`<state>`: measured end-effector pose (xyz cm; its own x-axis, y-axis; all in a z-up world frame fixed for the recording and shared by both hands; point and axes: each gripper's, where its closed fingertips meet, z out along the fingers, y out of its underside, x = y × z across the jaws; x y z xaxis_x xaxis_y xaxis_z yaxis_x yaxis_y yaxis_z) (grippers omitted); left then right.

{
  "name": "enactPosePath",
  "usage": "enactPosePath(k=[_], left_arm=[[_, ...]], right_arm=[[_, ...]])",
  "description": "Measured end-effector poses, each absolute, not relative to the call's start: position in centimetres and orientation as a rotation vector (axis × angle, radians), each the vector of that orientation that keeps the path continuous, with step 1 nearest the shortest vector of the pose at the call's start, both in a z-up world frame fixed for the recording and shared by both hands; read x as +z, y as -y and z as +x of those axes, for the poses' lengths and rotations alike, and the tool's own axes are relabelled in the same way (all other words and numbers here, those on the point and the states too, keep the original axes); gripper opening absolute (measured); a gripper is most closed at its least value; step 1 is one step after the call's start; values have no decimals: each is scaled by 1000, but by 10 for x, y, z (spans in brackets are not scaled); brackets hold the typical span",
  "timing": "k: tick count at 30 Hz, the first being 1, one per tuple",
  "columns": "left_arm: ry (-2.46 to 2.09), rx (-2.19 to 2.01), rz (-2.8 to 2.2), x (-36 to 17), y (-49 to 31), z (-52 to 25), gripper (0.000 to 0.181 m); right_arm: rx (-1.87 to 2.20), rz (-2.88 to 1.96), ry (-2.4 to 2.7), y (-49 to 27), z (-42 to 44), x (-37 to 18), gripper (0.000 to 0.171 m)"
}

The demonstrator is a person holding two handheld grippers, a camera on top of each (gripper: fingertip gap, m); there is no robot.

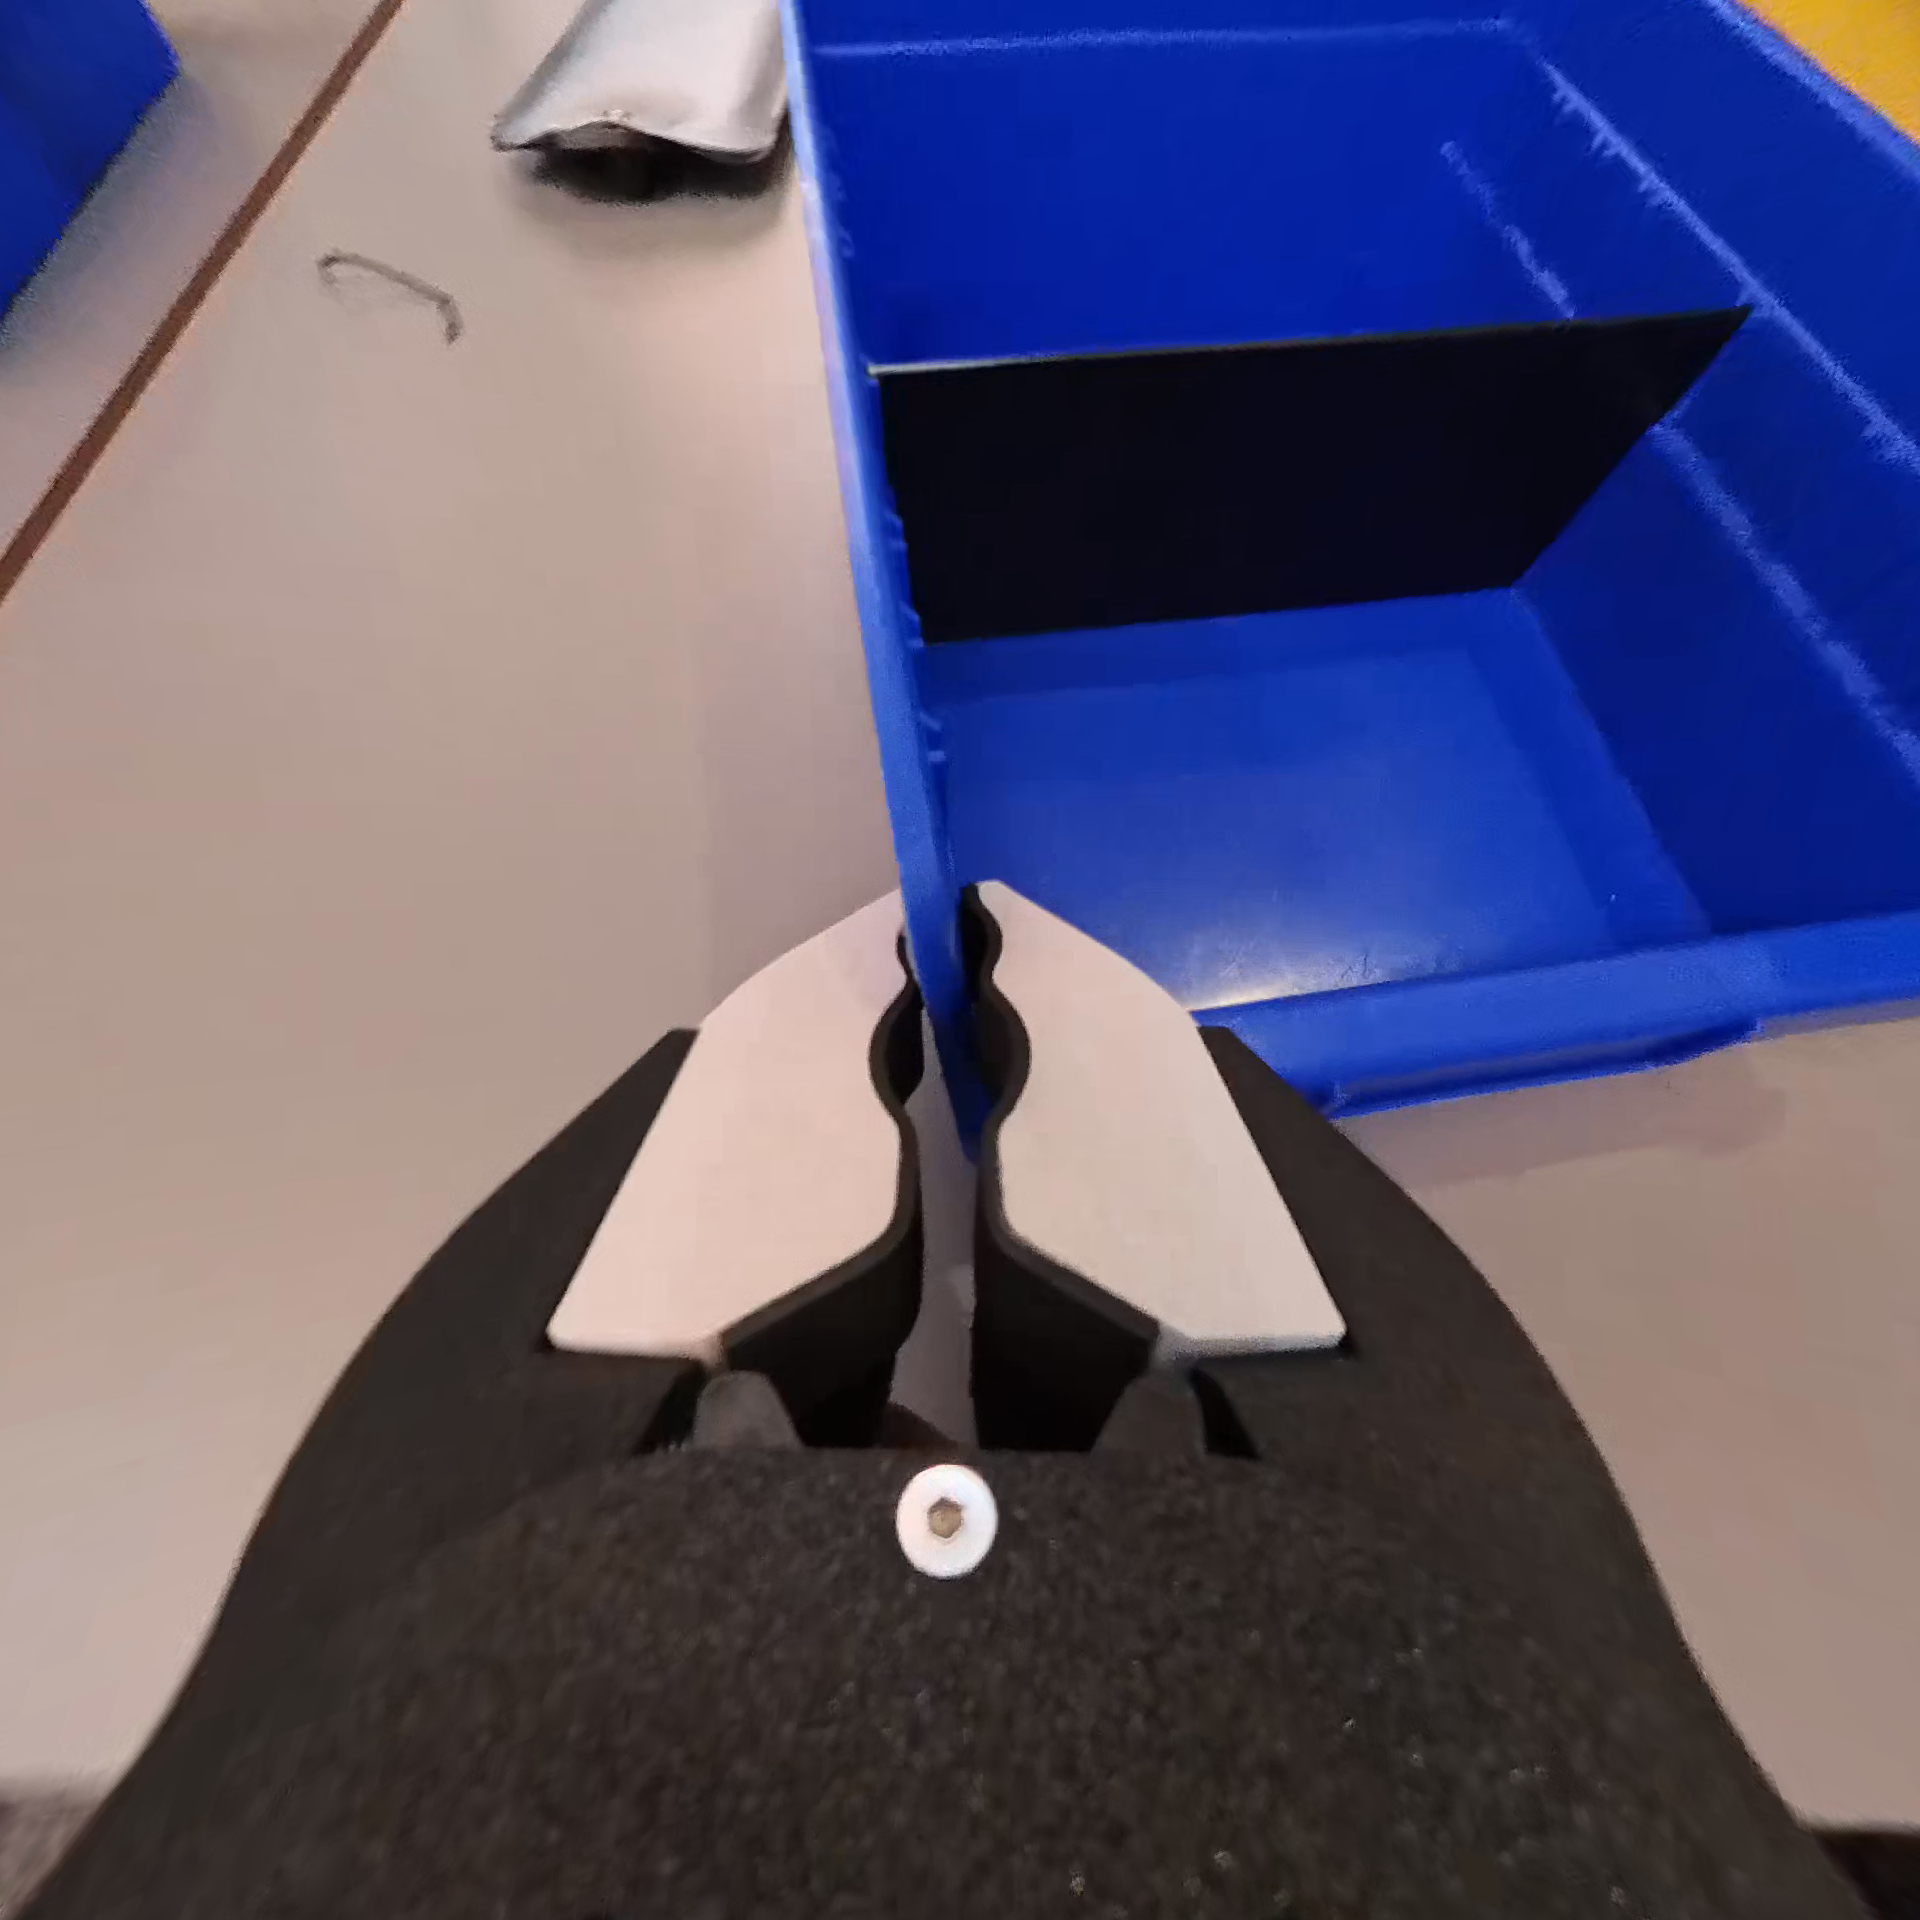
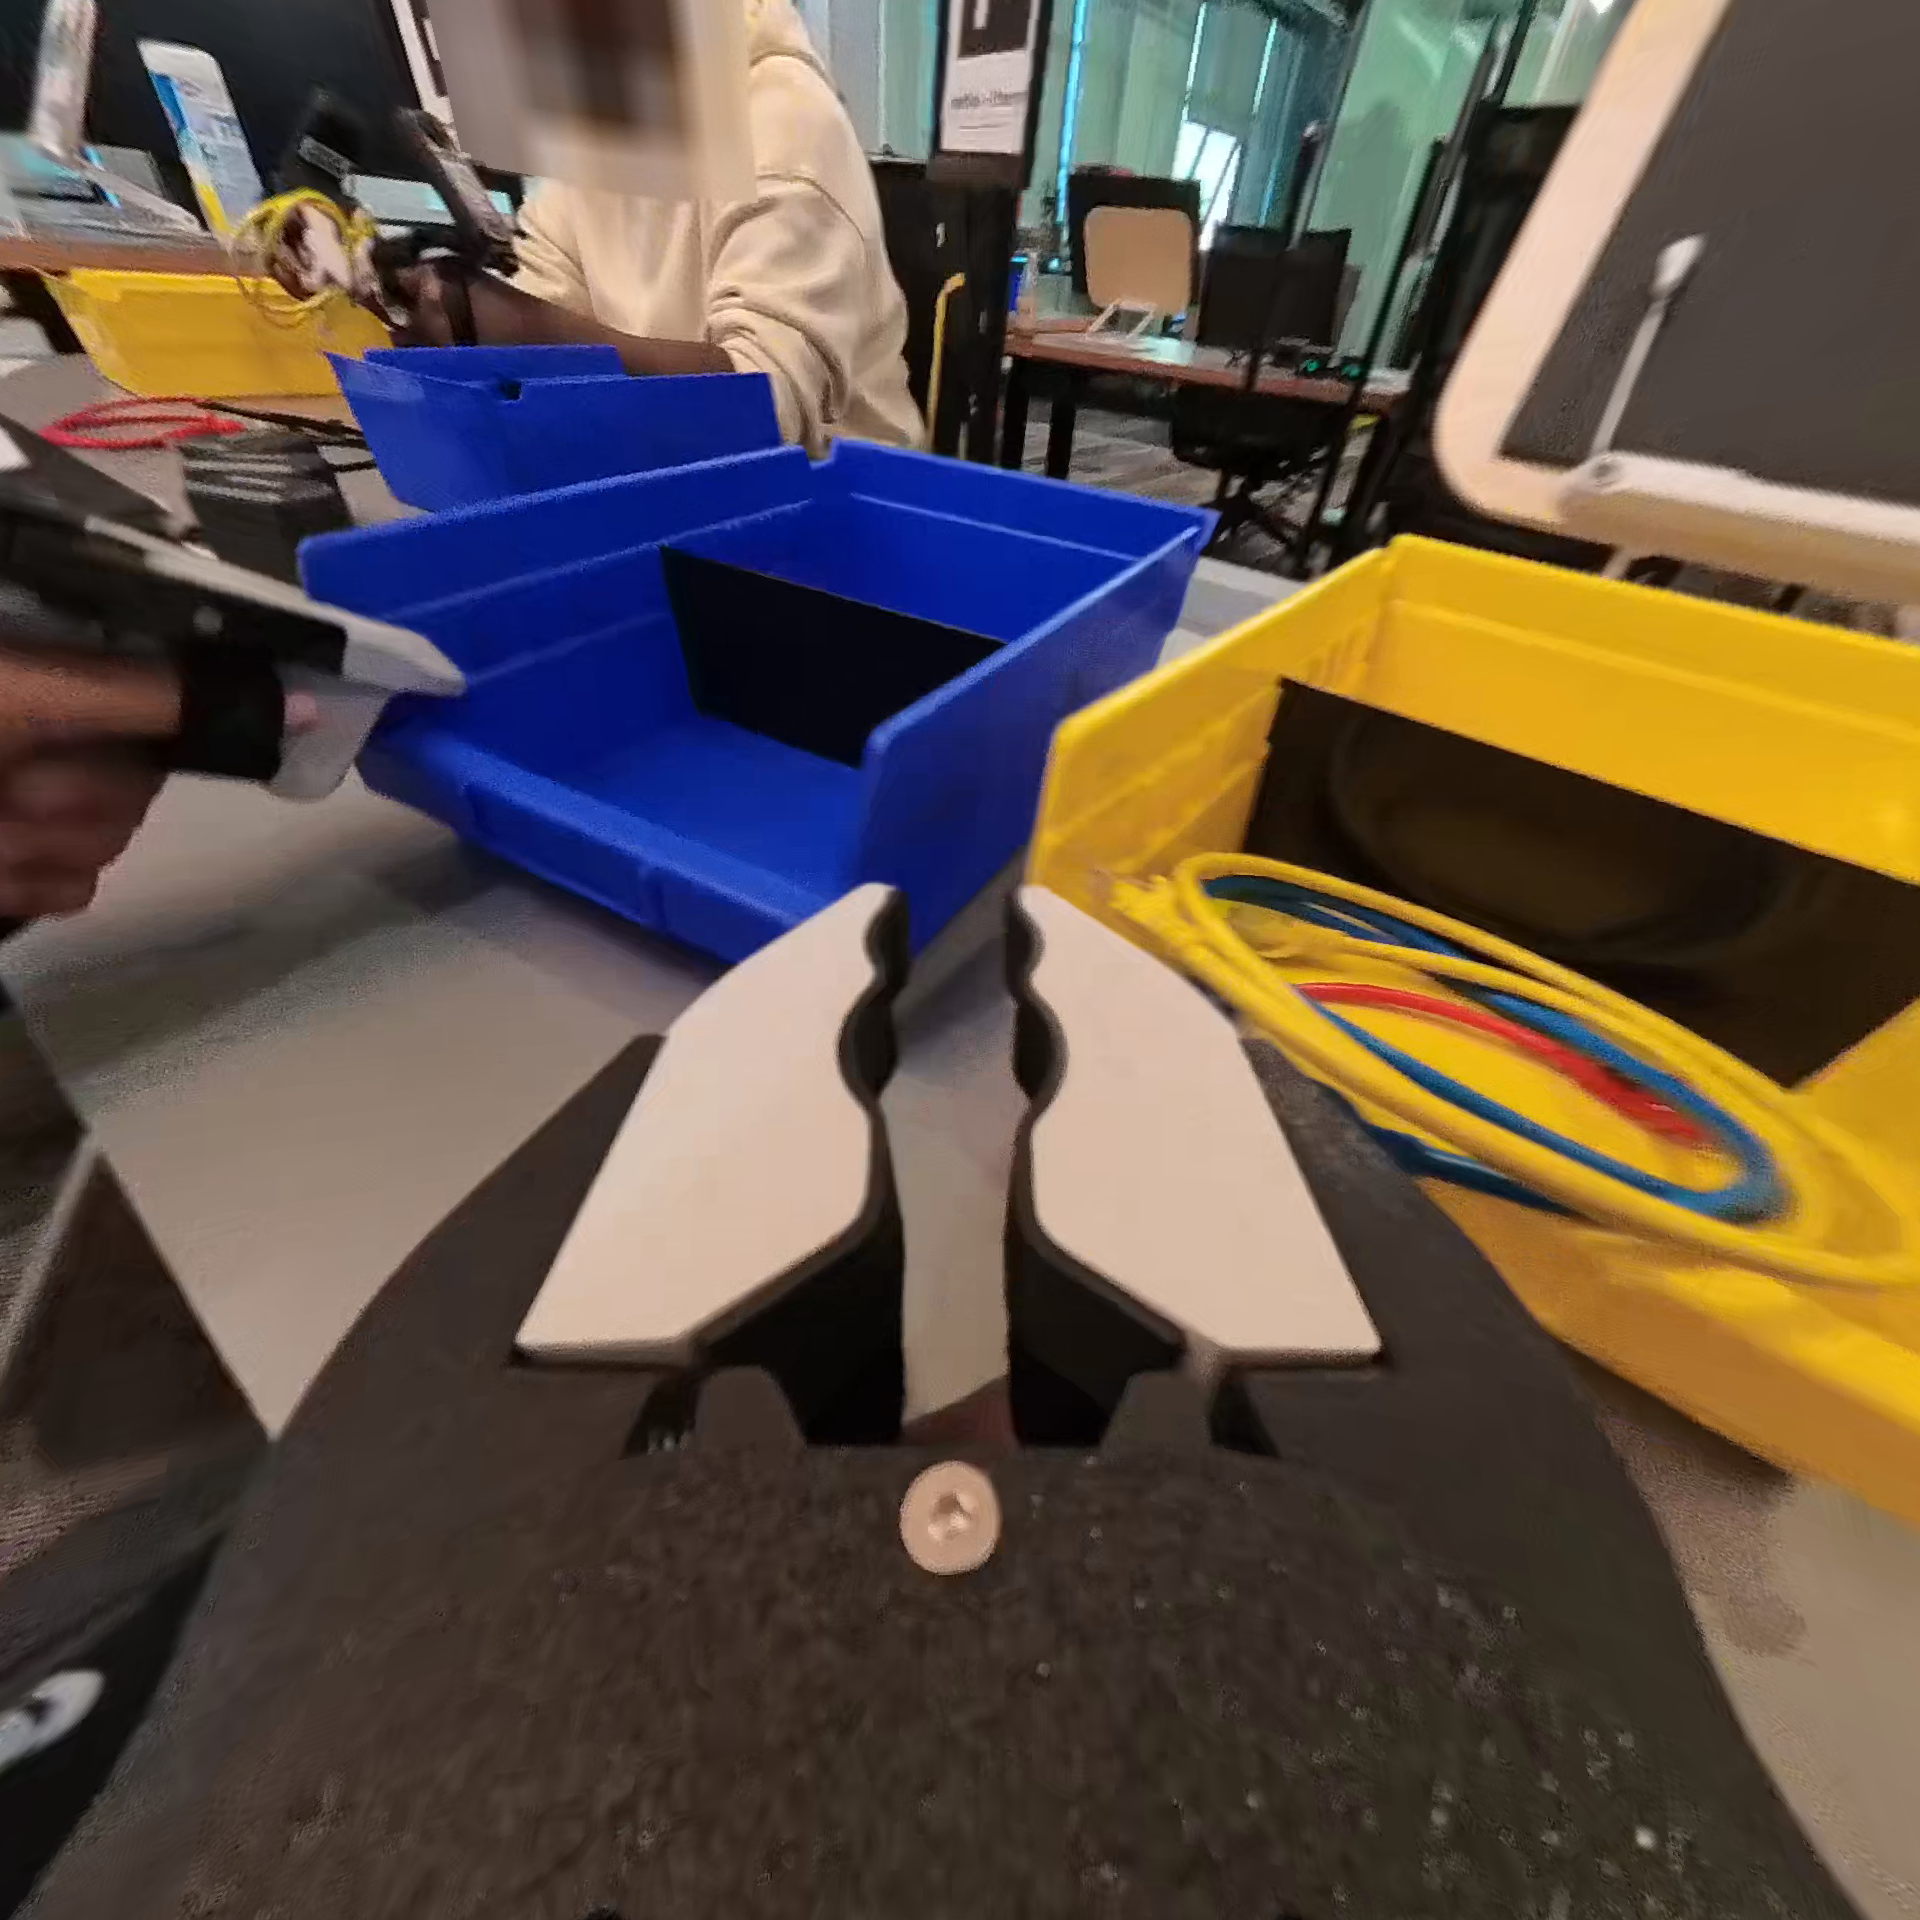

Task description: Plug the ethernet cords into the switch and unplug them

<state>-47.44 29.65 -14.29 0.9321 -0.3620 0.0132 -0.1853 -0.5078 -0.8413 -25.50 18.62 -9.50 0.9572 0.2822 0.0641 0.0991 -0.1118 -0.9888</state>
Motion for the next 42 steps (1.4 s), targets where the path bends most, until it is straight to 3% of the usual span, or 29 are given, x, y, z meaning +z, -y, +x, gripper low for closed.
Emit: enactPosePath(k=[3, 5, 8, 12, 18, 23, 29, 36, 42], left_arm=[[-296, -185, -2118, -143, -258, -485, 4], [-258, -165, -2119, -142, -236, -490, 4], [-211, -148, -2108, -142, -214, -491, 4], [-173, -83, -2012, -125, -194, -488, 3], [-211, -28, -1780, -49, -188, -454, 3], [-410, -174, -1660, -10, -204, -347, 4], [-656, -341, -1608, 4, -194, -157, 4], [-869, -455, -1725, -50, -173, 33, 4], [-868, -422, -1903, -116, -175, 81, 5]], right_arm=[[213, -1732, 274, -198, -285, -100, 37], [178, -1811, 247, -207, -293, -111, 38], [184, -1923, 212, -212, -301, -125, 9], [178, -1885, 162, -209, -298, -110, 5], [85, -1648, 119, -193, -262, -36, 5], [-22, -1496, 56, -169, -164, 23, 6], [-264, -1511, -260, -116, 14, 34, 3], [-353, -1684, -511, -67, 193, -22, 3], [-156, -1853, -533, -90, 252, -95, 4]])
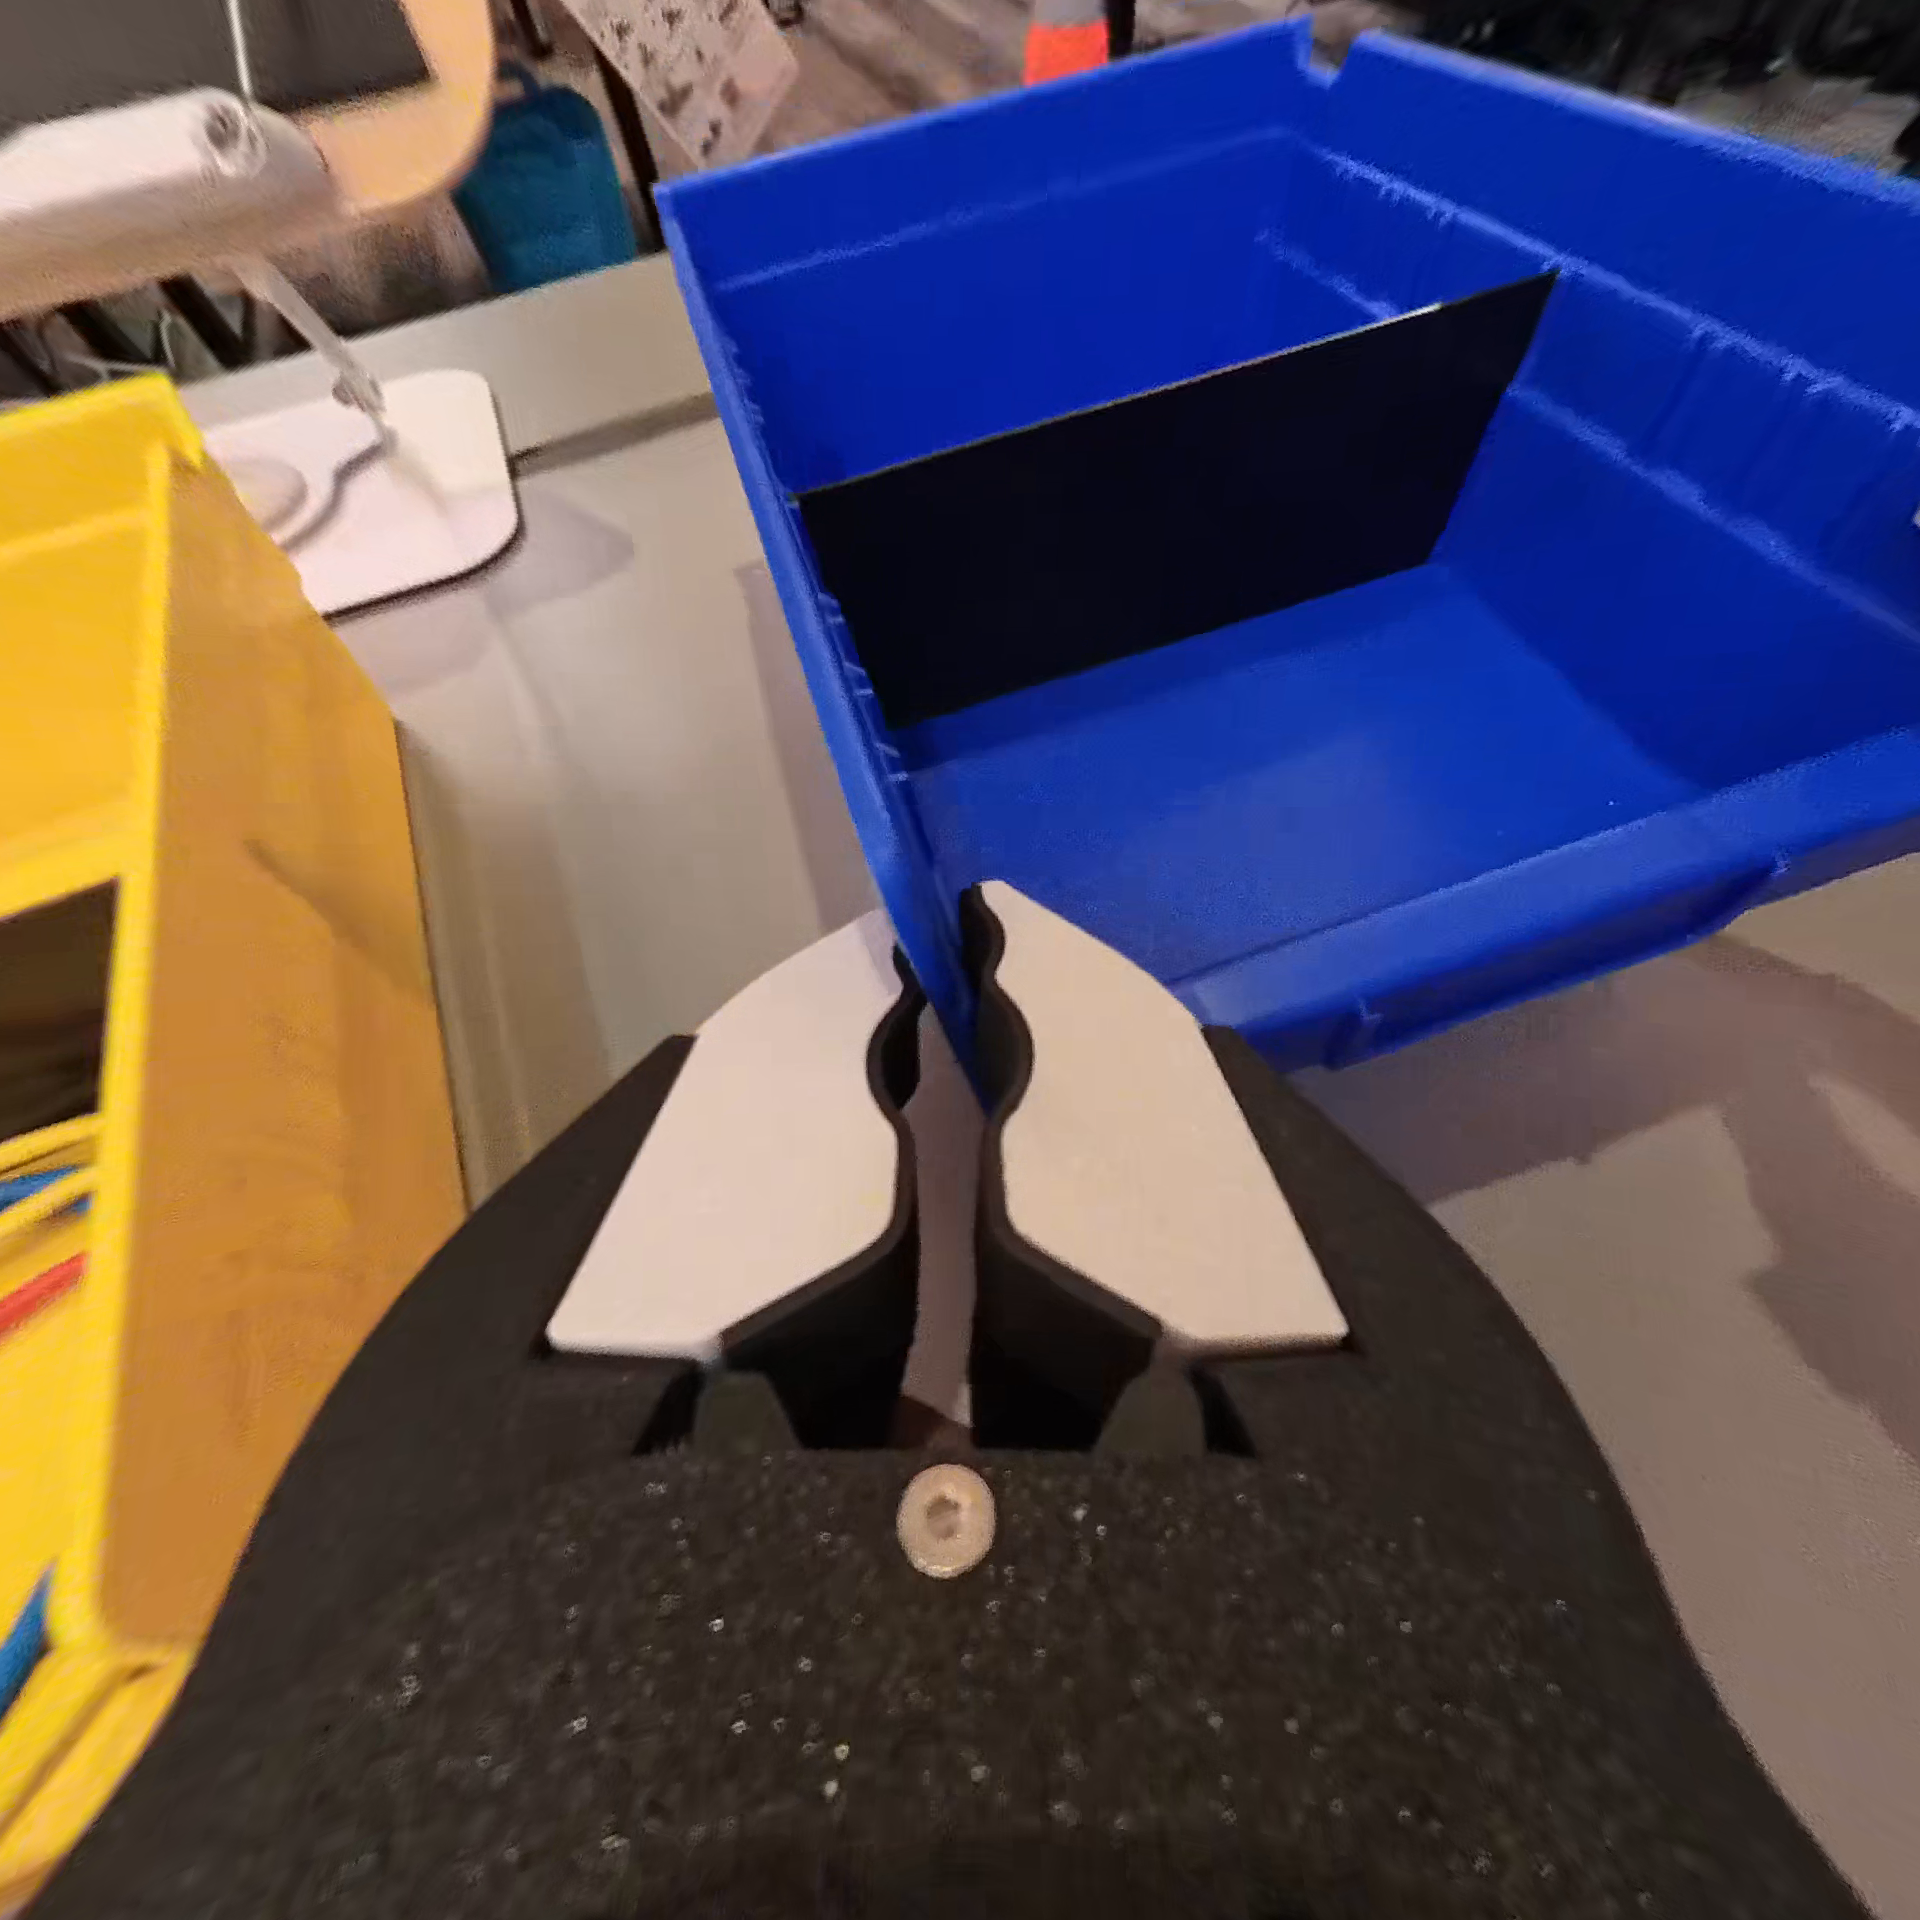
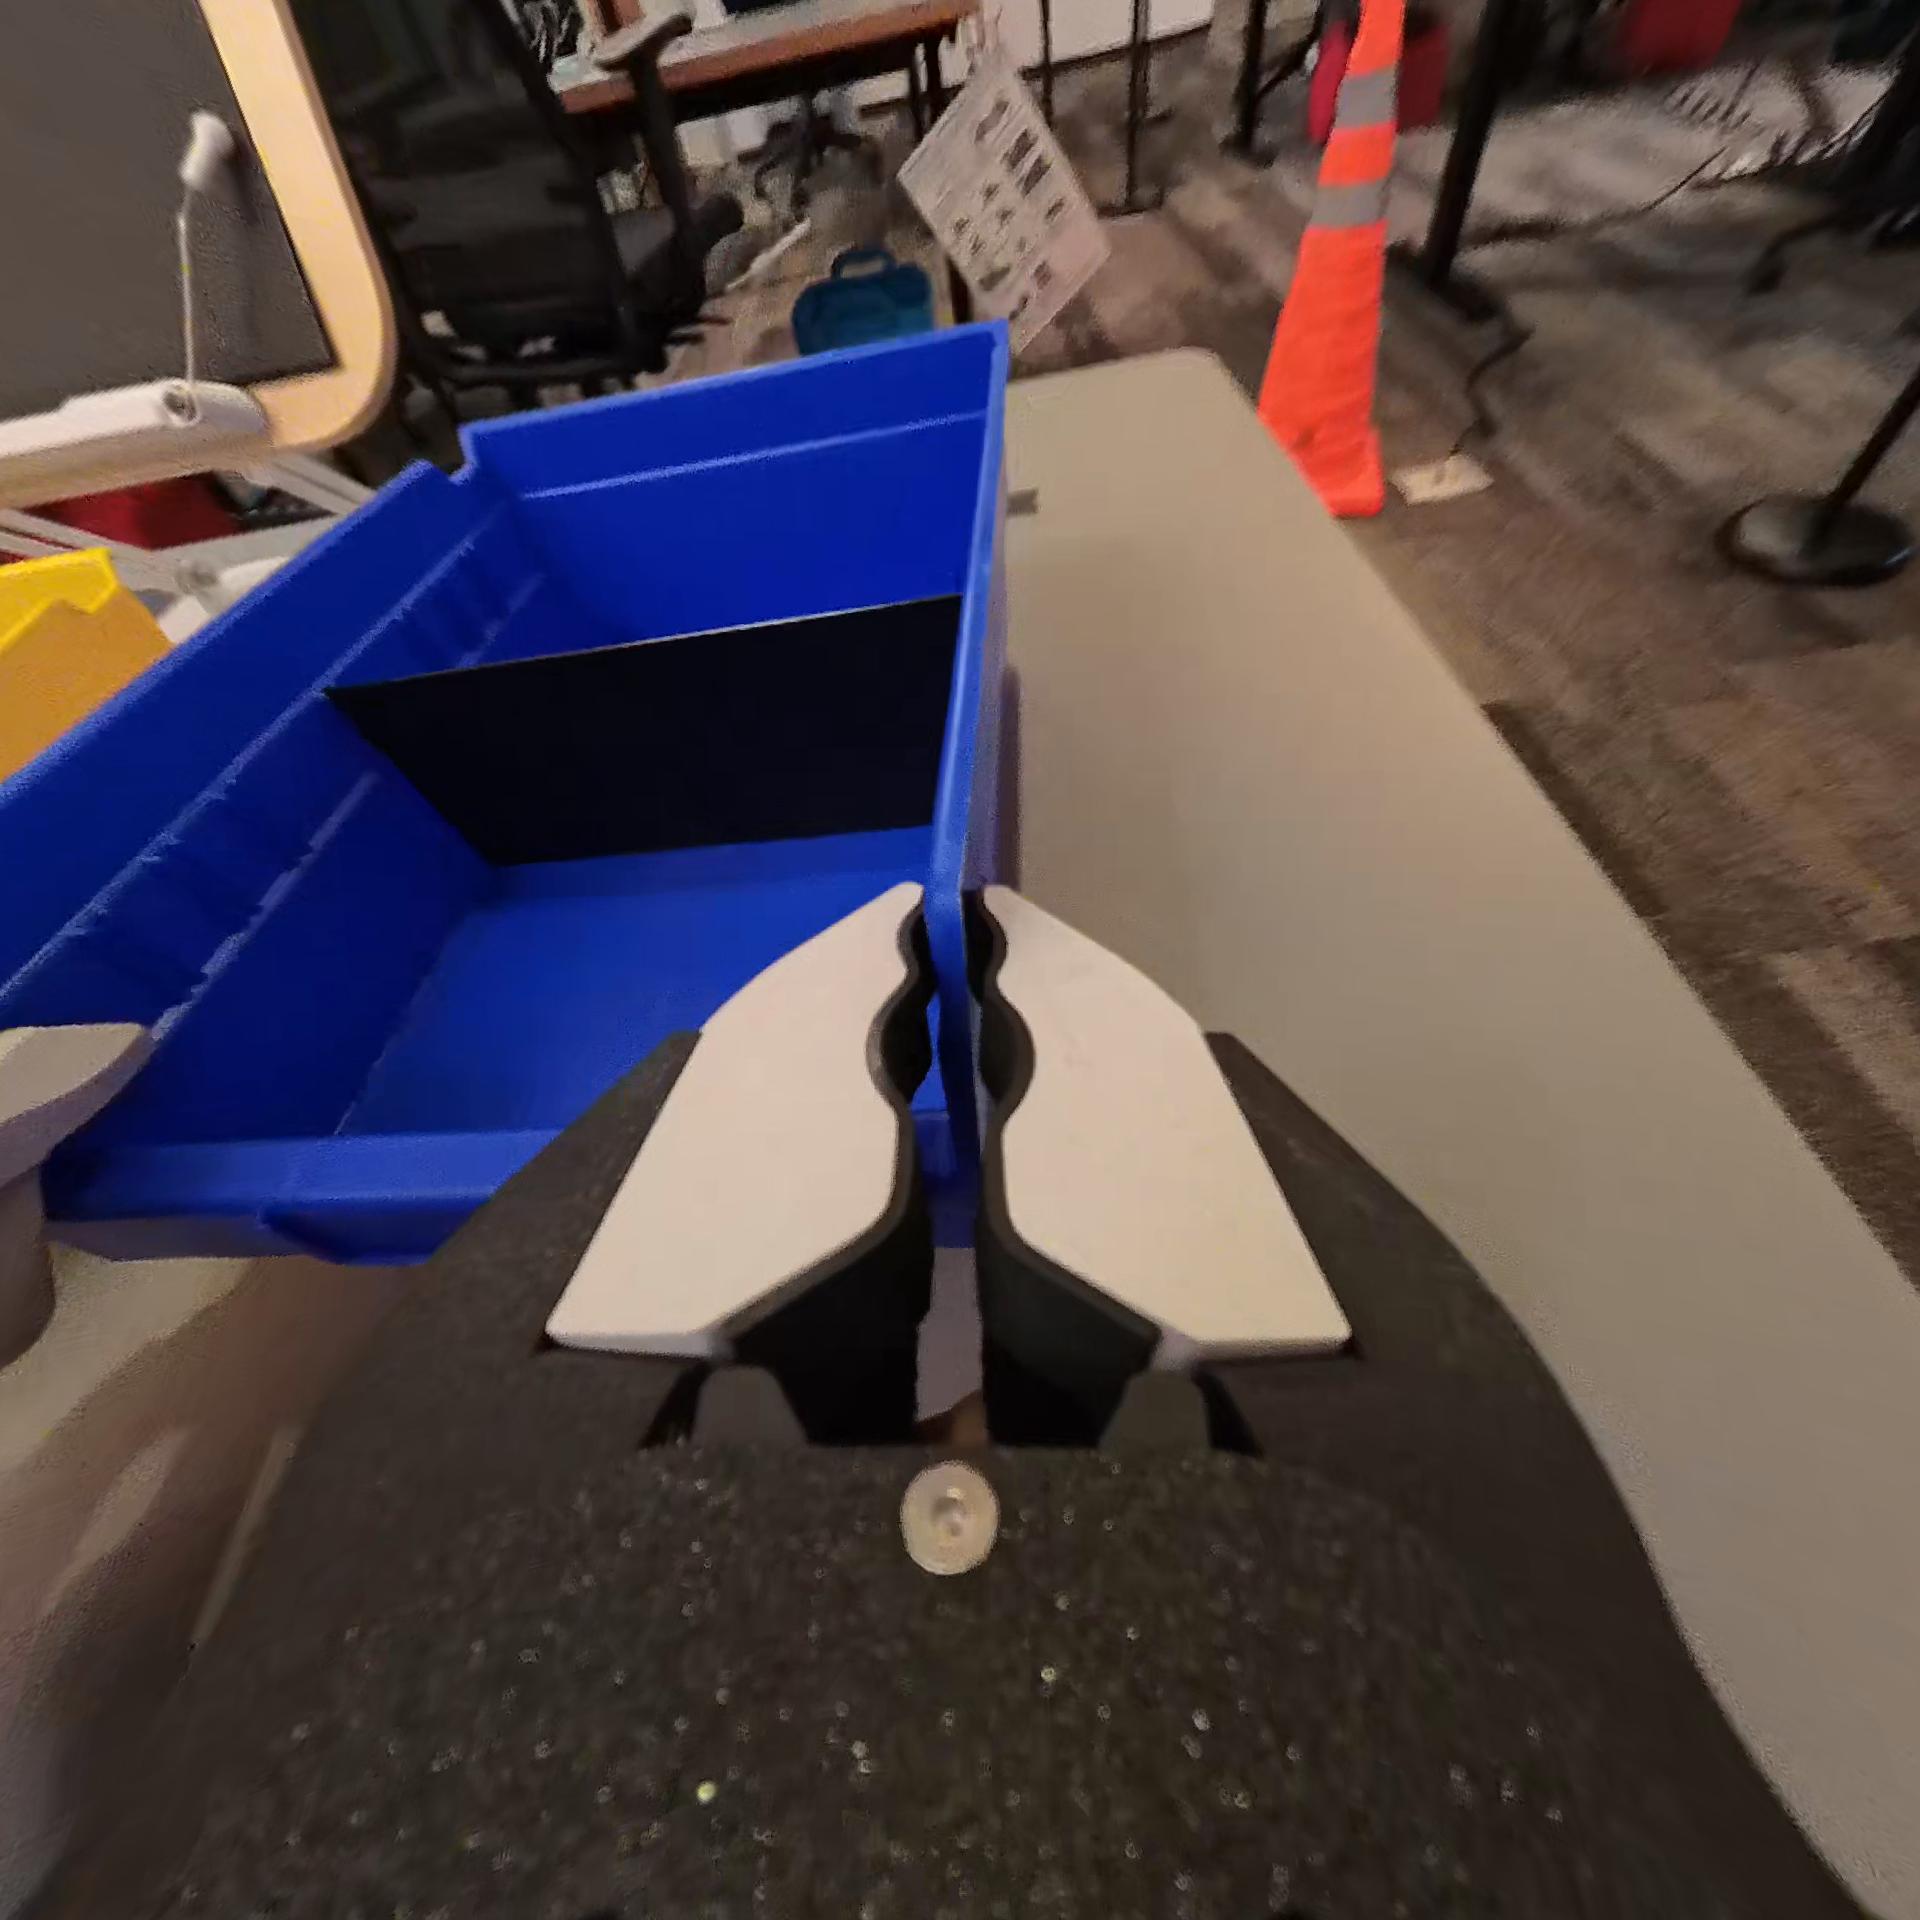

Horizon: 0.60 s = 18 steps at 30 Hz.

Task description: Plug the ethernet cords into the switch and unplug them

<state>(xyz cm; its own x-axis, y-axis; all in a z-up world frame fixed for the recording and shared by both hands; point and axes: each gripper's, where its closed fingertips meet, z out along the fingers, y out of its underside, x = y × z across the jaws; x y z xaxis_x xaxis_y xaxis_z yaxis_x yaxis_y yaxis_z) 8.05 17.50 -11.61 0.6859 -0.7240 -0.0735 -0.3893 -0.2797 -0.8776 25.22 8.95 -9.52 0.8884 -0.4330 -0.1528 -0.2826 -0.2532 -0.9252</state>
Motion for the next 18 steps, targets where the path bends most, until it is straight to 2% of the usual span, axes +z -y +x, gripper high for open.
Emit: enactPosePath(k=[3, 8, 11, 15, 18], left_arm=[[-878, -414, -1913, -123, -167, 85, 8], [-974, -607, -1953, -132, -134, 102, 19], [-972, -722, -1828, -101, -122, 90, 25], [-914, -789, -1659, -43, -127, 19, 29], [-768, -737, -1709, -35, -168, -71, 35]], right_arm=[[-147, -1878, -512, -94, 261, -111, 3], [-116, -1887, -598, -92, 289, -126, 11], [-146, -1895, -583, -83, 290, -120, 25], [-372, -1823, -550, -52, 285, -76, 32], [-358, -1809, -380, -63, 225, -47, 32]])
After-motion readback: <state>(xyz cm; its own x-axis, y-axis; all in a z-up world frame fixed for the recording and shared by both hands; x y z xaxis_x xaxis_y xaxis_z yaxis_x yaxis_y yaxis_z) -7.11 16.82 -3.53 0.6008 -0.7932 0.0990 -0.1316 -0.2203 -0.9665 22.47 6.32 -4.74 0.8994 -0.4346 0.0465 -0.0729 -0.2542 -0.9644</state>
